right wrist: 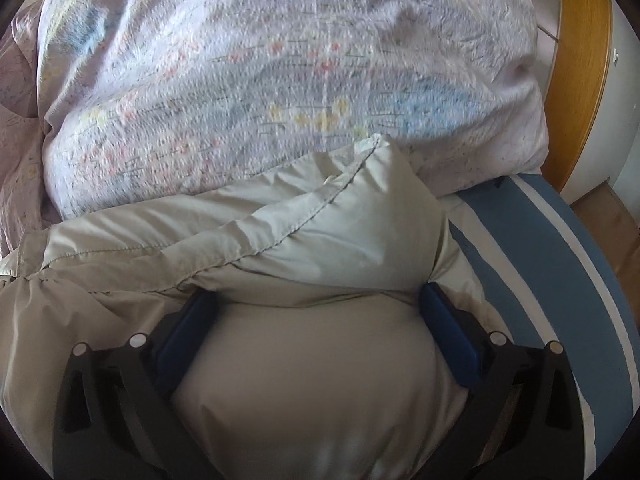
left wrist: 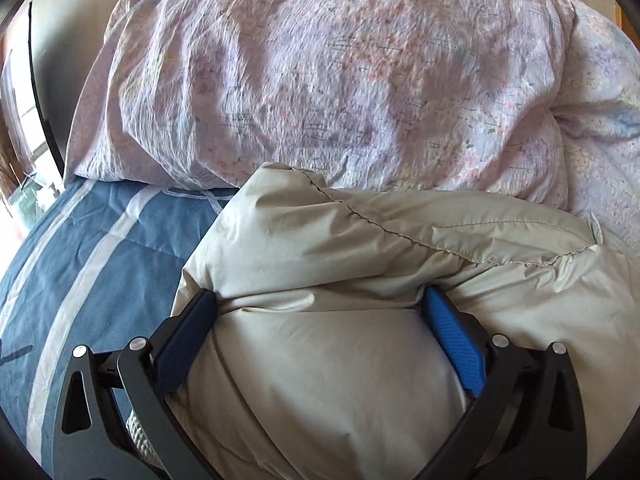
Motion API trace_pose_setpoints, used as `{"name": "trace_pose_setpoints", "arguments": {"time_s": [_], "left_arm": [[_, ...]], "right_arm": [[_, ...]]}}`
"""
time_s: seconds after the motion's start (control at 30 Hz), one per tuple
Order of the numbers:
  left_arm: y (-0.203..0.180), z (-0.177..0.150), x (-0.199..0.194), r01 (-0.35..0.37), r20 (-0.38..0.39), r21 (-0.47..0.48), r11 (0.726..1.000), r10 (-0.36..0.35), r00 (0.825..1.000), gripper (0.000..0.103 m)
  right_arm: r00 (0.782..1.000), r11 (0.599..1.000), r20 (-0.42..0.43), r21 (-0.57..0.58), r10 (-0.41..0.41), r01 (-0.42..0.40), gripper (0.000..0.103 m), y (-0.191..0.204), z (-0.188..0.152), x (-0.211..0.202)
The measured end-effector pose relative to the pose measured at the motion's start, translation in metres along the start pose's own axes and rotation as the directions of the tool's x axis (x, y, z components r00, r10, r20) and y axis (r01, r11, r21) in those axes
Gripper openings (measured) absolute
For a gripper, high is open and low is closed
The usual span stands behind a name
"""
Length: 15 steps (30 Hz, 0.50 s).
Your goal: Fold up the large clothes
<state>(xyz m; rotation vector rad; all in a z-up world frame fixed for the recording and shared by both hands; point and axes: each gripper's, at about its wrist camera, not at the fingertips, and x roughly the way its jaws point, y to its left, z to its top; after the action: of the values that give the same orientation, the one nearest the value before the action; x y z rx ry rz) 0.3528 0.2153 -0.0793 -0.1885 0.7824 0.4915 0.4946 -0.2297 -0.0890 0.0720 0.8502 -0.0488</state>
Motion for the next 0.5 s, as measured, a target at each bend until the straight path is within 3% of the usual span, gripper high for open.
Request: {"name": "trace_pose_setpoints", "arguments": {"time_s": [0.13, 0.23, 0.4, 0.5], "left_arm": [[0.015, 0.002, -0.015, 0.02, 0.011, 0.007, 1.0, -0.02, 1.0, 0.102], [0.04, -0.008, -0.055, 0.137, 0.052, -0.04, 0.99, -0.135, 0.989, 0.102], [0.104, -0.031, -0.105, 0.258, 0.071, -0.194, 0.946, -0.249, 0.966, 0.102], [0.115, -0.047, -0.125, 0.3, 0.067, -0.25, 0.921, -0.292, 0.954, 0.102]], "right_arm": [[1.0, 1.0, -0.022, 0.006, 0.011, -0.011, 0.1, -0.006, 0.001, -0.017], [0.995, 0.988, 0.031, 0.116, 0.099, -0.102, 0.1, -0.037, -0.009, -0.06], [0.979, 0.892, 0.059, 0.404, 0.194, -0.201, 0.101, -0.119, -0.047, -0.11], [0.965, 0.821, 0.031, 0.519, 0.26, -0.238, 0.099, -0.146, -0.075, -0.116]]}}
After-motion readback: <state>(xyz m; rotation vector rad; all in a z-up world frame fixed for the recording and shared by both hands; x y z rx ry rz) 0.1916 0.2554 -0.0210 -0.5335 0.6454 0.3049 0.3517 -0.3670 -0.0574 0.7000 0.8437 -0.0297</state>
